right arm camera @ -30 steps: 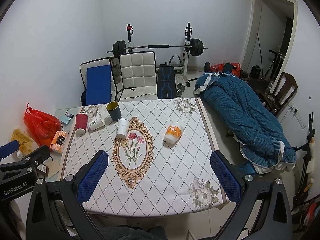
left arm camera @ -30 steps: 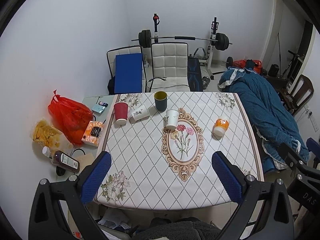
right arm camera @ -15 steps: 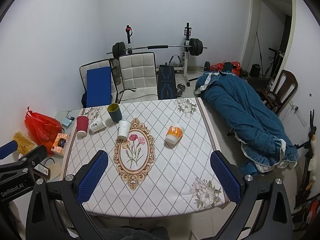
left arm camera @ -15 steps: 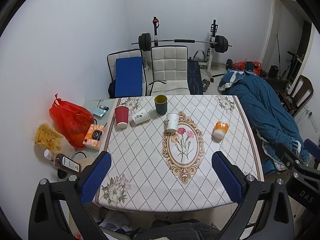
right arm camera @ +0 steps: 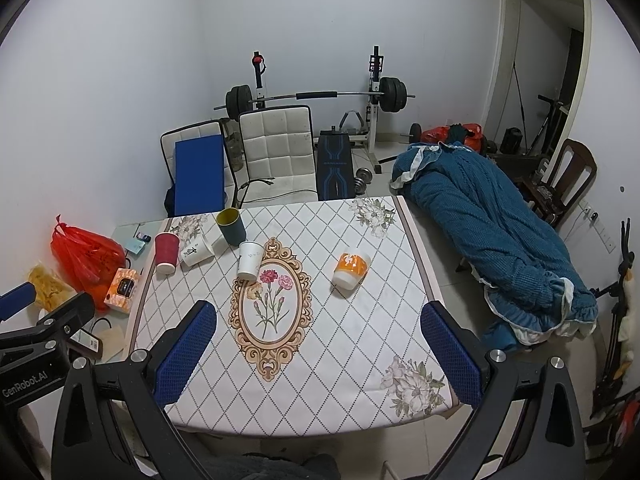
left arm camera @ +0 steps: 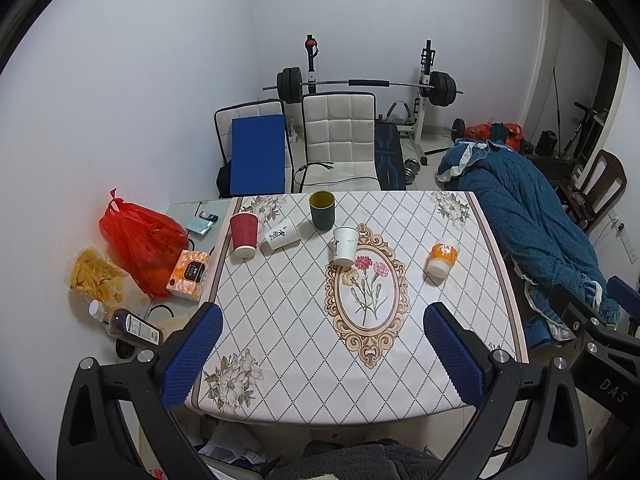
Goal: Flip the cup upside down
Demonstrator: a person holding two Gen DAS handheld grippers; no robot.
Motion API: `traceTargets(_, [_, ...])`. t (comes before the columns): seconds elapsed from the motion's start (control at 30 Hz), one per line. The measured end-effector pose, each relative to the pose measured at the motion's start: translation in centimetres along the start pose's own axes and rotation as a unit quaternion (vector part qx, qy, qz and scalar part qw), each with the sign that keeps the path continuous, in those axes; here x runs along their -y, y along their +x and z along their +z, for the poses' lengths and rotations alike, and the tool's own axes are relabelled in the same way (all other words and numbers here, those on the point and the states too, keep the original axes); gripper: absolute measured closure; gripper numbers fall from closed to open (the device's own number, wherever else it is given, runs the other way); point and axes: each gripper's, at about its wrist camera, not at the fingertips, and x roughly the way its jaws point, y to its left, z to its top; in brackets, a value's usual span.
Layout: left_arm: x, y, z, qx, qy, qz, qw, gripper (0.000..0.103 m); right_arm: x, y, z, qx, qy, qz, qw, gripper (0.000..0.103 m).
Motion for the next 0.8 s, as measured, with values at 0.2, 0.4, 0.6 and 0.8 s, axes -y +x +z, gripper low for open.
traceTargets(0.2, [0.1,-0.3,0.1,0.001,0.0,-0.002,1.0,0.0,-0.1,0.0,0.1,0.0,0.0,0.0,1.0,0.0])
traceTargets(0.4, [0.2,-0.4,0.3,0.001,-0.001,-0.002,1.0,0.0,-0.3,-0.1,0.1,0.0,0.0,0.0,1.0,0.0])
traceTargets(0.6, [0.1,0.6,-0.3,-0.008,-0.002,-0.001,1.0,0.0,-0.7,0.3,0.0,-0.005,0.001,0.001,1.0,0.0])
traceTargets(0.8, [-0.9,4.7,-1.7,-0.05,-0.004,-0.005,0.9987,0.0,-0.9,3.2,-1.8,-0.034,0.008,-0.013,0.999,0.0])
